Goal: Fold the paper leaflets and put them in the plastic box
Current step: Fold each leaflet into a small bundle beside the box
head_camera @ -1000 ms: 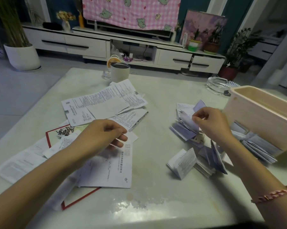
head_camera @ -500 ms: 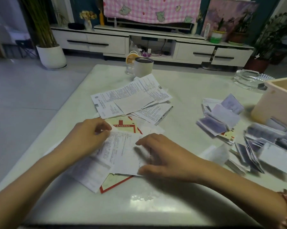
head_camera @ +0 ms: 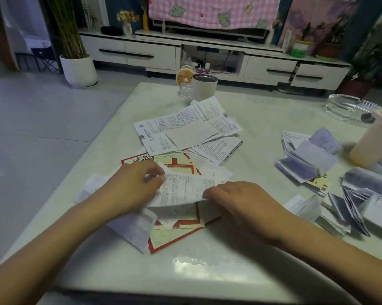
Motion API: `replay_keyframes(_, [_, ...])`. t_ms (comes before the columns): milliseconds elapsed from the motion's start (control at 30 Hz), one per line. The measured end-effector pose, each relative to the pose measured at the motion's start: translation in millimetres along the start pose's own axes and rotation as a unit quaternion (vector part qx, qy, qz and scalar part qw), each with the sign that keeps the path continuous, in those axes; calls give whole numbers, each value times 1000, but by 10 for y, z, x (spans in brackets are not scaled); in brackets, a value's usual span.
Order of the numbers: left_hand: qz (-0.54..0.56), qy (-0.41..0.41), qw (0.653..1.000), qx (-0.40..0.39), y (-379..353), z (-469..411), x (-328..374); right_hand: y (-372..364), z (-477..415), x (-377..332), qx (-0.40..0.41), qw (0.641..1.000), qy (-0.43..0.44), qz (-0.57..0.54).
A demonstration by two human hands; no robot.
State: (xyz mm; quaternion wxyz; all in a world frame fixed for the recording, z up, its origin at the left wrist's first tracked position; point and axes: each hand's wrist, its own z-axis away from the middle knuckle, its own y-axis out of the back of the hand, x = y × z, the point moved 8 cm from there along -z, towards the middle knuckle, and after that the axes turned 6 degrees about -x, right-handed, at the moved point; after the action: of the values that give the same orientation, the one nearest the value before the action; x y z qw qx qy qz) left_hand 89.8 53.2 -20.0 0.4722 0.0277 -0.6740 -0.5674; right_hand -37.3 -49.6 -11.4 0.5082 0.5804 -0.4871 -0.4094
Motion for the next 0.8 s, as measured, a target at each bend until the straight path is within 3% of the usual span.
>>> replay_keyframes(67, [73,-11,996,50,100,7,62,140,46,167,52,995,-66,-50])
replay_keyframes(133, [181,-25,969,163,321,72,87,295,129,398,133,965,-155,-167])
replay_keyframes(200, [306,-31,912,272,502,175,51,364,223,650,201,893,-240,-323])
replay_keyframes(233, [357,-22,889,285,506,196,38,350,267,748,216,840,-274,-415])
replay_keyframes(300, [415,19,884,216,329,154,38,213,306,800,204,717,-313,-589])
replay_keyframes(367, [450,64,888,77,20,103,94,80,297,713,160,632,-321,-687])
replay_keyframes(433, [488,68,870,-25,-197,113,195,8,276,592,121,598,-318,-726])
replay_keyframes(500, [505,56,860,-33,-262,127,242,-14,242,468,86,583,-309,-747])
replay_keyframes(567, [471,33,881,29,-206,148,247,-43,228,393,57,594,-309,-740])
replay_keyframes(633, [413,3,907,80,-131,196,297,-7,255,441,77,645,-332,-684])
replay_keyframes(667, [402,-10,912,86,-114,220,333,82,280,503,115,696,-336,-625])
replay_keyframes(733, [384,-31,920,78,-114,242,379,437,301,521,197,837,-275,-430])
replay_keyframes(800, [351,-50,932,67,-101,264,437,631,245,321,177,939,-161,-245])
